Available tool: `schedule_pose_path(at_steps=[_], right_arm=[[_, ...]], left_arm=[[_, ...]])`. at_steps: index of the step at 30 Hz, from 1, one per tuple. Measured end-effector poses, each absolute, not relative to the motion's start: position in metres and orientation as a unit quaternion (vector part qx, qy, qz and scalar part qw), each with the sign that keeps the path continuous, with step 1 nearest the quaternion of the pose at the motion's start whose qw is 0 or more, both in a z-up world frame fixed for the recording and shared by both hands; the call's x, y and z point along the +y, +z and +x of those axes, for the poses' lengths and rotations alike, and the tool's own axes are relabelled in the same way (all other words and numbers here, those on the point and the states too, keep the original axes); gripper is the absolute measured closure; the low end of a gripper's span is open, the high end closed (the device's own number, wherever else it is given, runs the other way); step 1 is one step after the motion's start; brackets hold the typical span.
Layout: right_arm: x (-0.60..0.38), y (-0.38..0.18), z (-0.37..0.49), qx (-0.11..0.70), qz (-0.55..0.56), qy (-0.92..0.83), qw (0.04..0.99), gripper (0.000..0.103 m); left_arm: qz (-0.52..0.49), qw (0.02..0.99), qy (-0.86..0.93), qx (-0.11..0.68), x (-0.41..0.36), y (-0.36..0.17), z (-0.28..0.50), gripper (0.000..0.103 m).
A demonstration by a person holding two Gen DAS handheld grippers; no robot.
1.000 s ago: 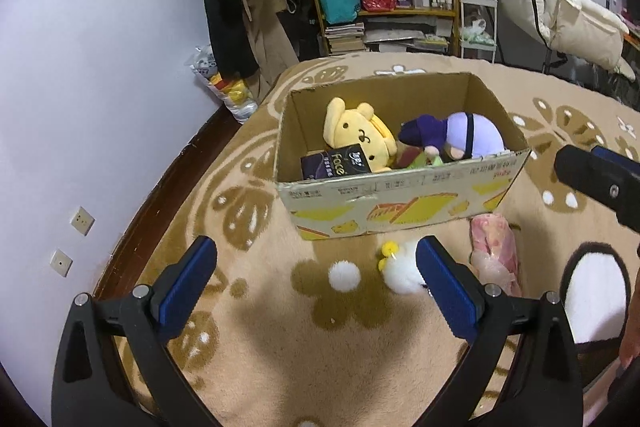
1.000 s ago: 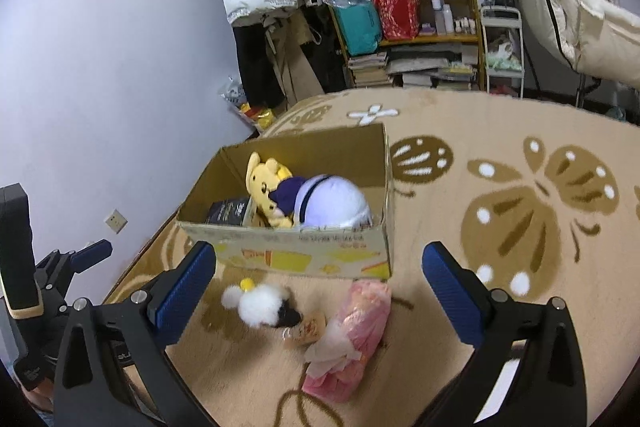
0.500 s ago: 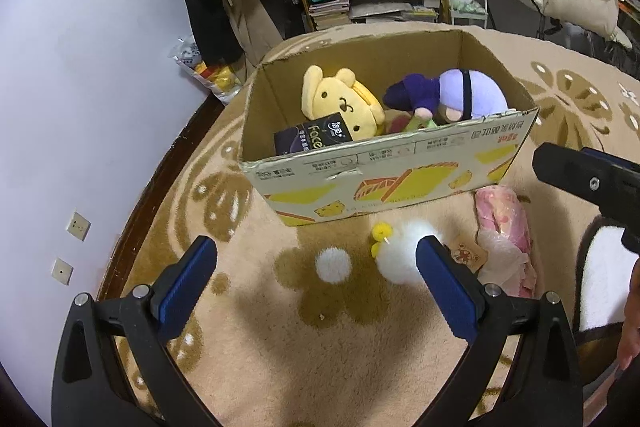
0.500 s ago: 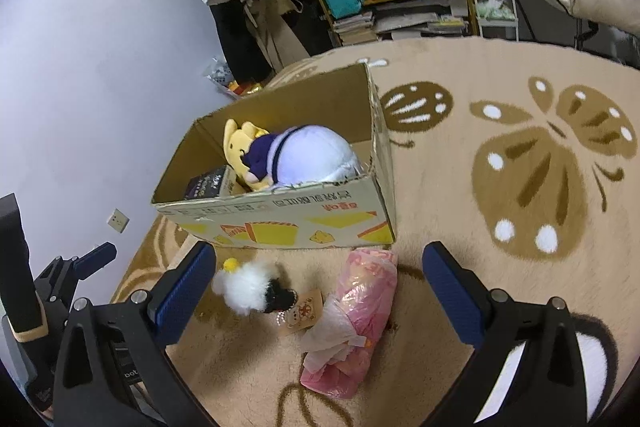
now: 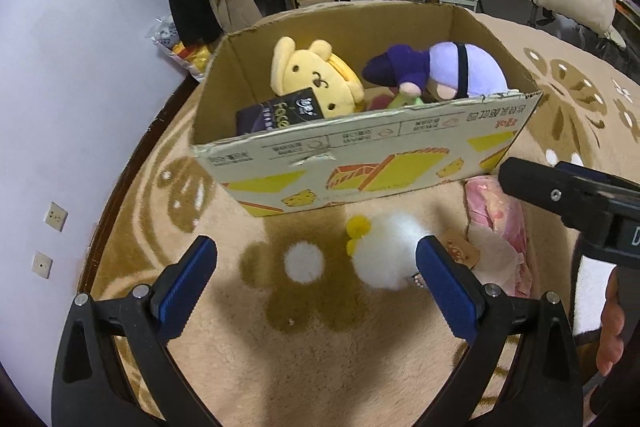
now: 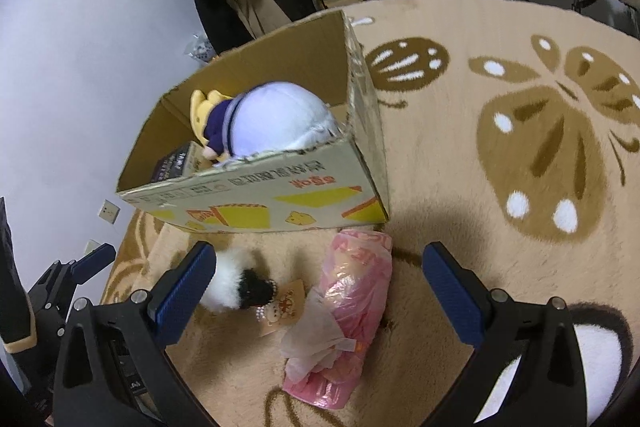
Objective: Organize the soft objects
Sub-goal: 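Move left tool to white fluffy chick while right tool approaches pink wrapped item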
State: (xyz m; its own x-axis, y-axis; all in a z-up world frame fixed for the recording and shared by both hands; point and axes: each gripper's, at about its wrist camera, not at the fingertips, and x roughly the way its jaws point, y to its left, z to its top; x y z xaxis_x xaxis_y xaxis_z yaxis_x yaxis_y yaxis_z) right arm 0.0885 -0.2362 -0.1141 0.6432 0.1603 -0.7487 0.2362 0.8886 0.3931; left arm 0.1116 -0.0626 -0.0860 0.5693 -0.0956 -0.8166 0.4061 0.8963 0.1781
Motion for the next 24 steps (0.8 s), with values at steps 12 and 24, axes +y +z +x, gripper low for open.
schedule_pose_path(at_steps=[12, 24], right_arm=[[-0.249, -0.135, 0.099, 0.448, 0.262, -0.033, 0.854, 0.0], [-0.245, -0.15, 0.11, 0.478, 0.259, -0.029, 0.839, 0.0]], left_arm=[[0.191, 0.856, -0.168, 0.451, -0.083, -0.107, 0.118, 0.004], [0.196, 0.845, -0.171, 0.467, -0.095, -0.126, 0.12, 0.004]])
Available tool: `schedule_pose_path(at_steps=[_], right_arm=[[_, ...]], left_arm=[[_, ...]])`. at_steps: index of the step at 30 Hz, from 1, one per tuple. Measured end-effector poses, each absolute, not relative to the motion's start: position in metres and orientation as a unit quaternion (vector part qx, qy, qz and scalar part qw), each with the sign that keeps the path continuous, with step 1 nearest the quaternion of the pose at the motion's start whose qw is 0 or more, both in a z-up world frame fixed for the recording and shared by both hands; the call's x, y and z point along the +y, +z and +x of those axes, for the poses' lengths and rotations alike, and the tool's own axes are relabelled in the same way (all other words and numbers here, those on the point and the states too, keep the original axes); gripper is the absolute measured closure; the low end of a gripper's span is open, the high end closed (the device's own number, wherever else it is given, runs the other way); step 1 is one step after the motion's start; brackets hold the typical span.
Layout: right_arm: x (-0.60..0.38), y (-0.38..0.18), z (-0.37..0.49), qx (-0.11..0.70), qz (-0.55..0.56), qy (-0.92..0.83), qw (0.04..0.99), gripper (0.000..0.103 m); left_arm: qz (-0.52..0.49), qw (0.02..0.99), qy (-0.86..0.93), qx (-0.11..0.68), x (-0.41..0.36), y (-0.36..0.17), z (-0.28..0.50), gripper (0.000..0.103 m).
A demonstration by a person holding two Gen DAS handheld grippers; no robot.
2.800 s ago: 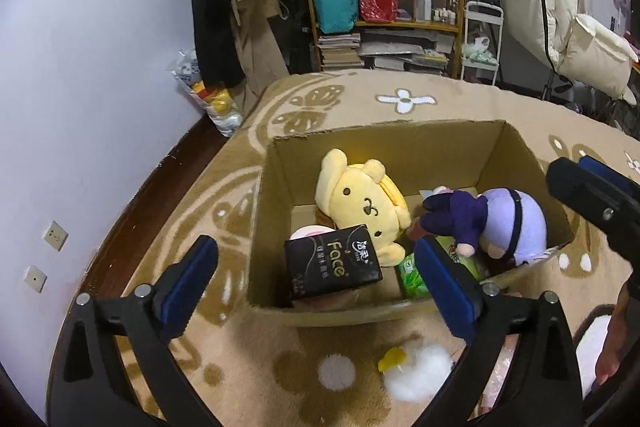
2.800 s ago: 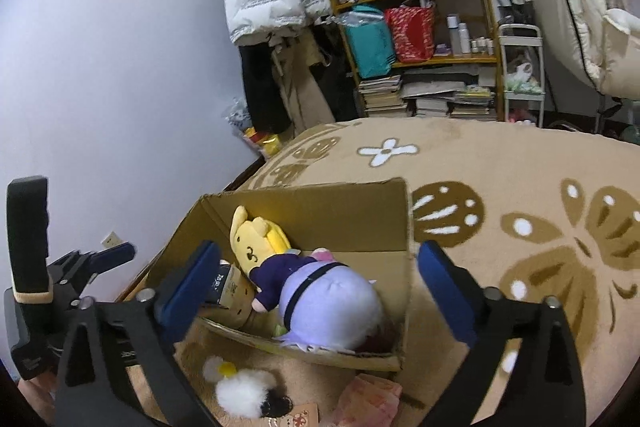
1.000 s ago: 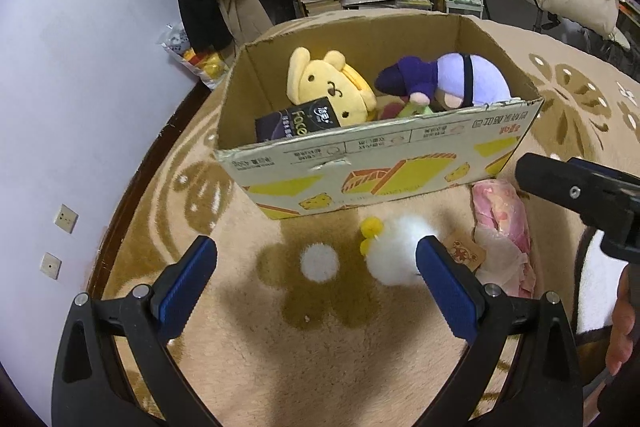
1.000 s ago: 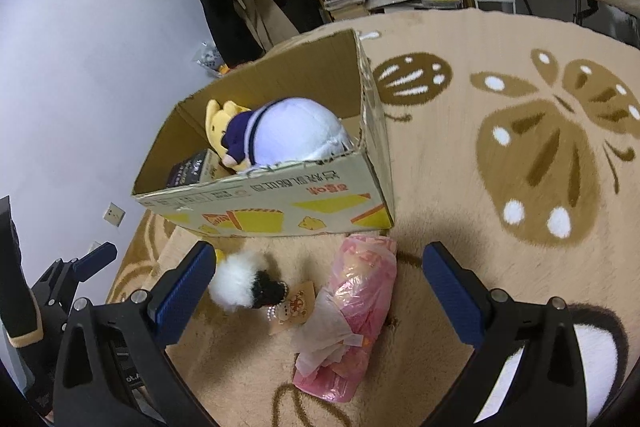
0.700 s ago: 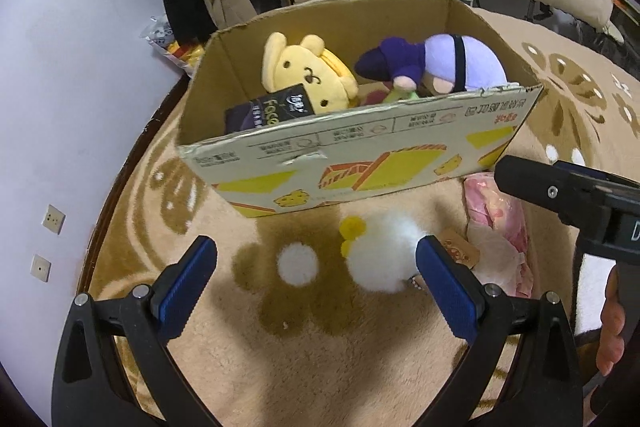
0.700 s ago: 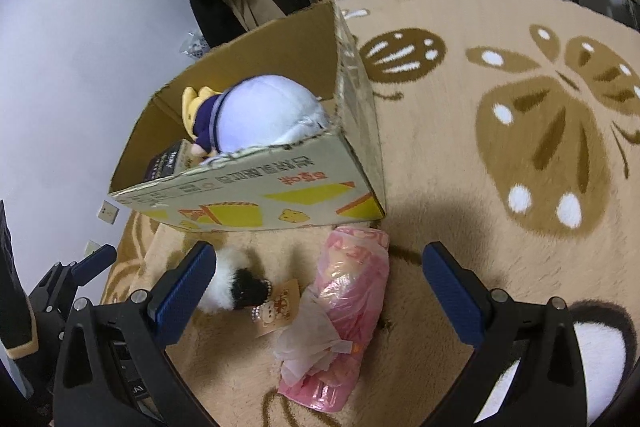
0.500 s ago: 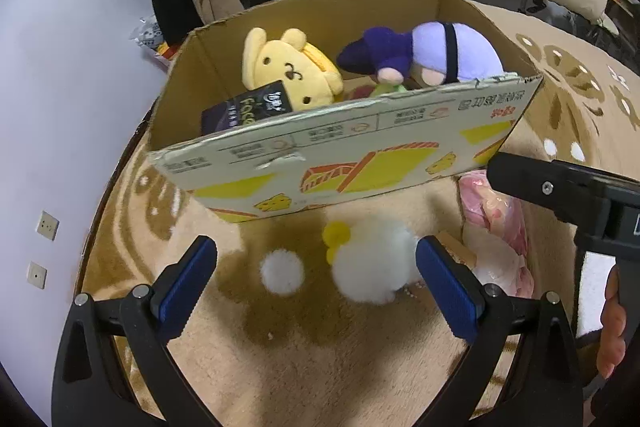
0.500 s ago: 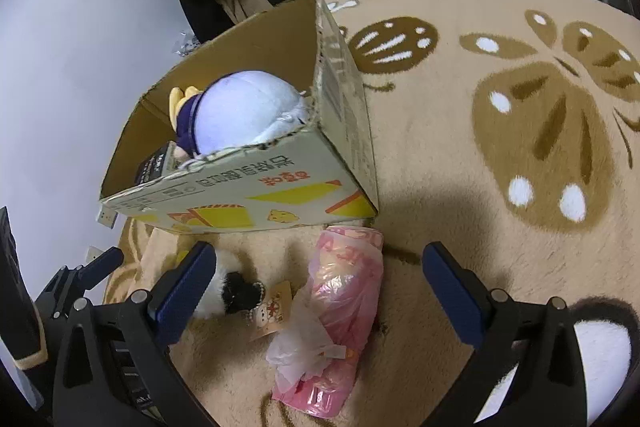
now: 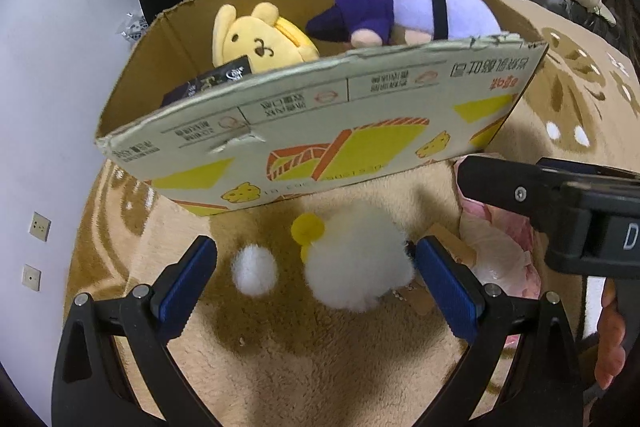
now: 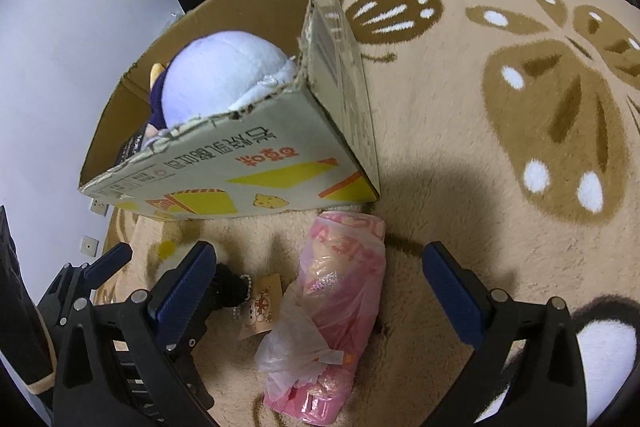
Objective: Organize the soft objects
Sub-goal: 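Move left tool to white fluffy chick while right tool approaches pink wrapped item, then grasp and lift white chick with left tool while right tool grasps pink wrapped item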
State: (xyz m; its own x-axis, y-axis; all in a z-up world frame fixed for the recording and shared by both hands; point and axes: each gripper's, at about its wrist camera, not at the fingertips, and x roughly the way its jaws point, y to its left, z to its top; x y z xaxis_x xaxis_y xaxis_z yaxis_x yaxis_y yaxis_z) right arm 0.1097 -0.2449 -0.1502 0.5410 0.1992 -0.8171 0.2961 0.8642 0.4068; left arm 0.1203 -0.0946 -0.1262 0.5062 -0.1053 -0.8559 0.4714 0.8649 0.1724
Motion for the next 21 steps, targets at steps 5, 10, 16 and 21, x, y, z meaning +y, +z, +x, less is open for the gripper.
schedule_pose_path(at_steps=[5, 10, 16, 21], right_arm=[[-0.245, -0.158, 0.114, 0.492, 0.26, -0.03, 0.83, 0.0], [-0.245, -0.165, 0.12, 0.504, 0.258, -0.03, 0.824, 0.0], [-0.244, -0.169, 0.121, 0.509, 0.256, -0.03, 0.821, 0.001], [-0.241, -0.172, 0.124, 0.518, 0.247, -0.036, 0.818, 0.006]], left_arm=[[0.196, 0.843, -0.171, 0.47, -0.097, -0.131, 0.122, 0.004], [0.197, 0.843, -0.171, 0.471, -0.1, -0.138, 0.126, 0.004], [0.196, 0.841, -0.173, 0.473, -0.101, -0.142, 0.128, 0.004], [0.194, 0.84, -0.175, 0.476, -0.103, -0.148, 0.127, 0.006]])
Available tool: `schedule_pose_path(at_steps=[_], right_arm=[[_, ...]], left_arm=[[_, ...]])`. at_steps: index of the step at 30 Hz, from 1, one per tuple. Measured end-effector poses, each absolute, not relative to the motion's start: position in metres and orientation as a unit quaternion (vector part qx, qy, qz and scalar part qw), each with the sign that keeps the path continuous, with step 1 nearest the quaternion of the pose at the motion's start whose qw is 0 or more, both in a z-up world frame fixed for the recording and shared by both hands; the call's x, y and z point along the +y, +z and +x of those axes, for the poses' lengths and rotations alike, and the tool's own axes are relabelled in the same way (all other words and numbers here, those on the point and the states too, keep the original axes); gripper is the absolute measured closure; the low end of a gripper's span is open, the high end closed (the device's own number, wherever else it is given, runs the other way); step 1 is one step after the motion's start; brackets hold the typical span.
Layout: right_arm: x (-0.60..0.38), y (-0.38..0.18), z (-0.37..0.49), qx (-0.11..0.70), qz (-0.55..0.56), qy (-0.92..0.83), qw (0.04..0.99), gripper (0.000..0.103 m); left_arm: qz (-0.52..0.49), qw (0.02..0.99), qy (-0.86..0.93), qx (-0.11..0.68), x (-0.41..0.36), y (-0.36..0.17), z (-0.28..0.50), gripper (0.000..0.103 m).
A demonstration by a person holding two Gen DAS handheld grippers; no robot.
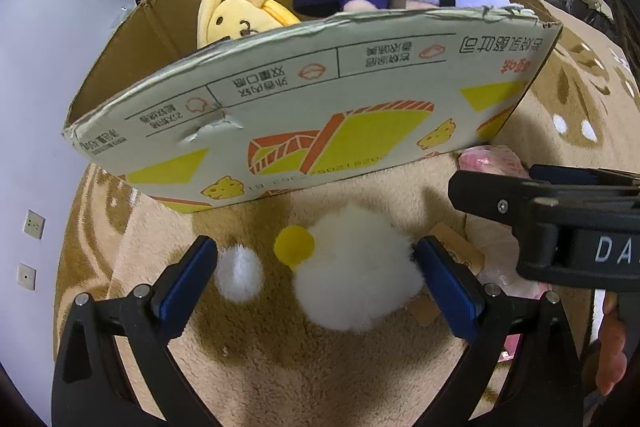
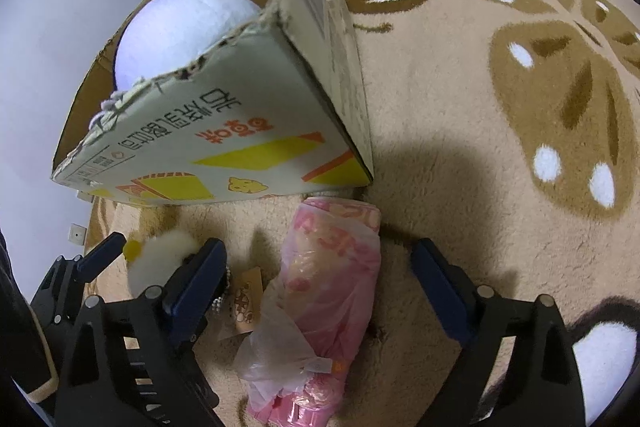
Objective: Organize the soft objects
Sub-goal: 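Grasp and lift white chick with left tool while right tool grasps pink wrapped item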
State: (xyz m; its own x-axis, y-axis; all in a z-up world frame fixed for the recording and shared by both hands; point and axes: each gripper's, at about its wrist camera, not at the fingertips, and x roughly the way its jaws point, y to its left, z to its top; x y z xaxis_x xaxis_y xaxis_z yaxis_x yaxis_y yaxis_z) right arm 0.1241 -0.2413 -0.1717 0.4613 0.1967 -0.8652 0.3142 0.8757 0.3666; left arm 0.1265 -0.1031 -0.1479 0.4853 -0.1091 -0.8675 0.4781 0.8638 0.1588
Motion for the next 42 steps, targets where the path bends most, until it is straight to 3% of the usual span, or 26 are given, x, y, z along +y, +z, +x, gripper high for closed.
schedule_pose_path(at_steps=[9, 17, 21, 22, 23, 24, 42], right_arm=[[-0.245, -0.173, 0.124, 0.523, 0.239, -0.045, 0.817, 0.021], [-0.24, -0.173, 0.122, 0.533, 0.195, -0.068, 0.821, 0.052], [-0.239, -0.171, 0.119, 0.528, 0.189, -0.075, 0.824, 0.056], [-0.241, -0.169, 0.118, 0.527, 0.192, -0.075, 0.825, 0.057], [-0.241, -0.168, 0.117, 0.525, 0.193, -0.075, 0.826, 0.068], [-0.241, -0.166, 0.116, 0.523, 0.193, -0.074, 0.827, 0.073], [-0.222, -0.095, 0.081, 0.401, 0.18, -0.031, 0.898, 0.085]], left_arm=[[0.147, 0.812, -0.202, 0.528, -0.094, -0.167, 0.137, 0.042], [0.158, 0.817, -0.206, 0.515, -0.099, -0.163, 0.132, 0.056], [0.162, 0.821, -0.205, 0.507, -0.1, -0.157, 0.118, 0.068], [0.161, 0.821, -0.205, 0.508, -0.099, -0.156, 0.116, 0.068], [0.16, 0.823, -0.203, 0.507, -0.096, -0.155, 0.121, 0.068], [0.16, 0.824, -0.201, 0.505, -0.091, -0.155, 0.12, 0.069], [0.119, 0.882, -0.157, 0.428, -0.041, -0.092, 0.085, 0.07]])
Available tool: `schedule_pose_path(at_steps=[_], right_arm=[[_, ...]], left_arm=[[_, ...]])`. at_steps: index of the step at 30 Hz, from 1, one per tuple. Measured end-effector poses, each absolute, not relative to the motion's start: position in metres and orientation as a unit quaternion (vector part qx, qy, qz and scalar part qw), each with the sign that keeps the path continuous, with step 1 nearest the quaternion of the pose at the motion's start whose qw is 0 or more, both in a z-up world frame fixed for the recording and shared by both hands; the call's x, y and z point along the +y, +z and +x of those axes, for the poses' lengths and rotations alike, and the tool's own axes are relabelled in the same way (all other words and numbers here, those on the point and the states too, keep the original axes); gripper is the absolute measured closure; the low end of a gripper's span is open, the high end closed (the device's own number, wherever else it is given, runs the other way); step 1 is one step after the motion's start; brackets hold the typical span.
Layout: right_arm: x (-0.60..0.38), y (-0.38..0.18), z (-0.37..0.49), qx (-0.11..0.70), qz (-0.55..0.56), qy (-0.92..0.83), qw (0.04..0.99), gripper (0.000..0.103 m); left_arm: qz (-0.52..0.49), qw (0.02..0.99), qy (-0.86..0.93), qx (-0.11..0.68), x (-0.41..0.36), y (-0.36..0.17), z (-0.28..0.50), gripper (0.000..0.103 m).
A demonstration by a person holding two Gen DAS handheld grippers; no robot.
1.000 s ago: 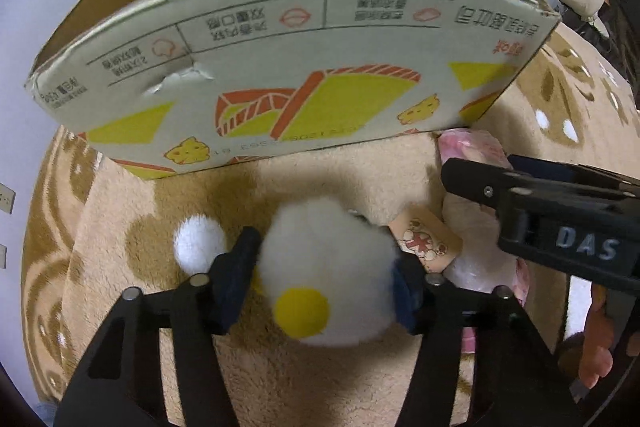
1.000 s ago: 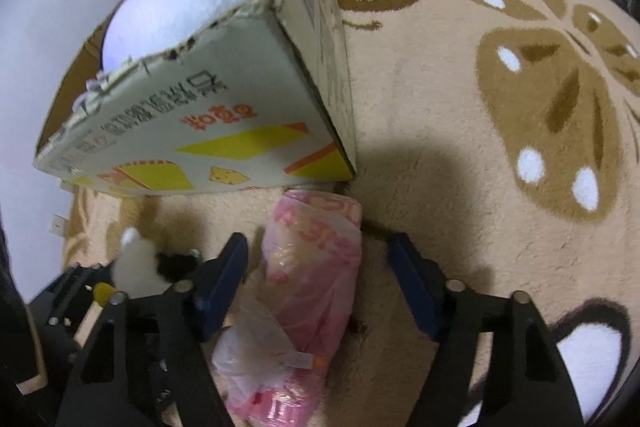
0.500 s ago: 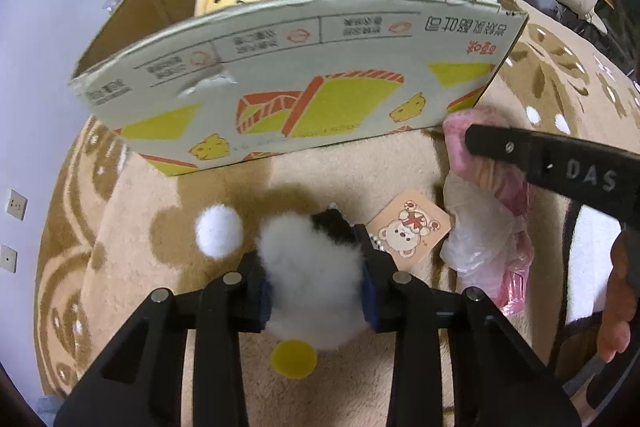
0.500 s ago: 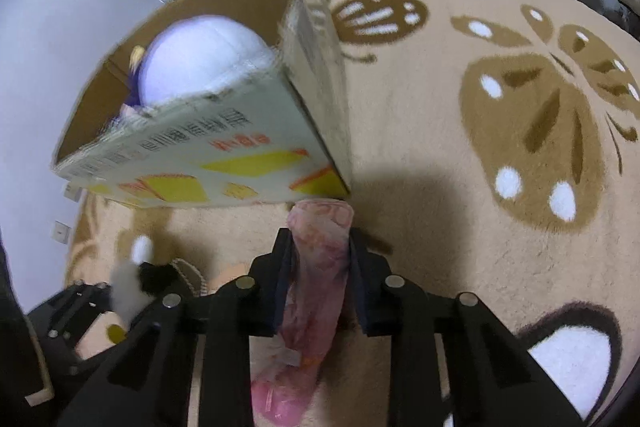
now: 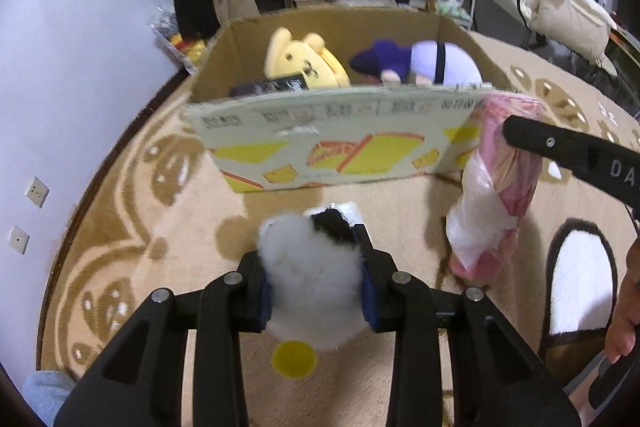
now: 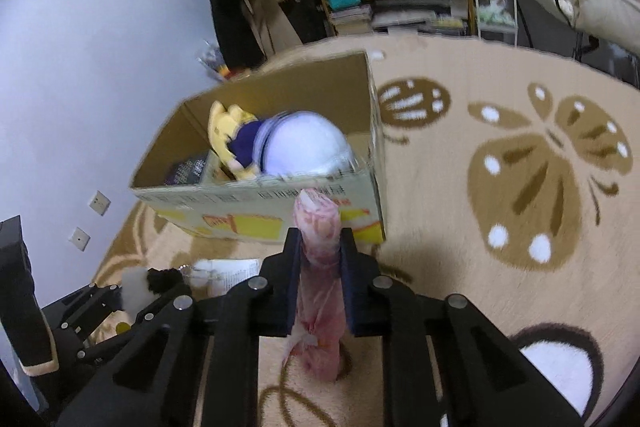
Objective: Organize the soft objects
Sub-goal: 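Grasp and lift white chick with left tool while right tool grasps pink wrapped item, then drop white chick into box with left tool while right tool drops pink item in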
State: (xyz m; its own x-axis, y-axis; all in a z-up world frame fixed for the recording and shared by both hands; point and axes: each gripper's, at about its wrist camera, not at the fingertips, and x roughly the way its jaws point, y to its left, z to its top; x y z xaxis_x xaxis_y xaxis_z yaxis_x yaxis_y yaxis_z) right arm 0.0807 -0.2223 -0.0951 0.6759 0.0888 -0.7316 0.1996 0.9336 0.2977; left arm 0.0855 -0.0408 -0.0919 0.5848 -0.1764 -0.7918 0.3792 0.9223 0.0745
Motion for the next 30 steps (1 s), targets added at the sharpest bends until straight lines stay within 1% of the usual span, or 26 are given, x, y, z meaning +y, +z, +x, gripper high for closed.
schedule_pose_path(at_steps=[7, 14, 30], right_arm=[[-0.214, -0.059, 0.065, 0.351, 0.165, -0.015, 0.922, 0.085], [-0.203, -0.022, 0.063, 0.304, 0.14, 0.004, 0.942, 0.086], [-0.193, 0.038, 0.096, 0.248, 0.083, 0.022, 0.965, 0.085]], left_arm=[[0.124, 0.903, -0.139, 0.388, -0.037, -0.068, 0.073, 0.07], [0.113, 0.919, -0.12, 0.357, -0.027, -0.046, 0.078, 0.07], [0.12, 0.944, -0.101, 0.289, -0.031, 0.005, 0.119, 0.07]])
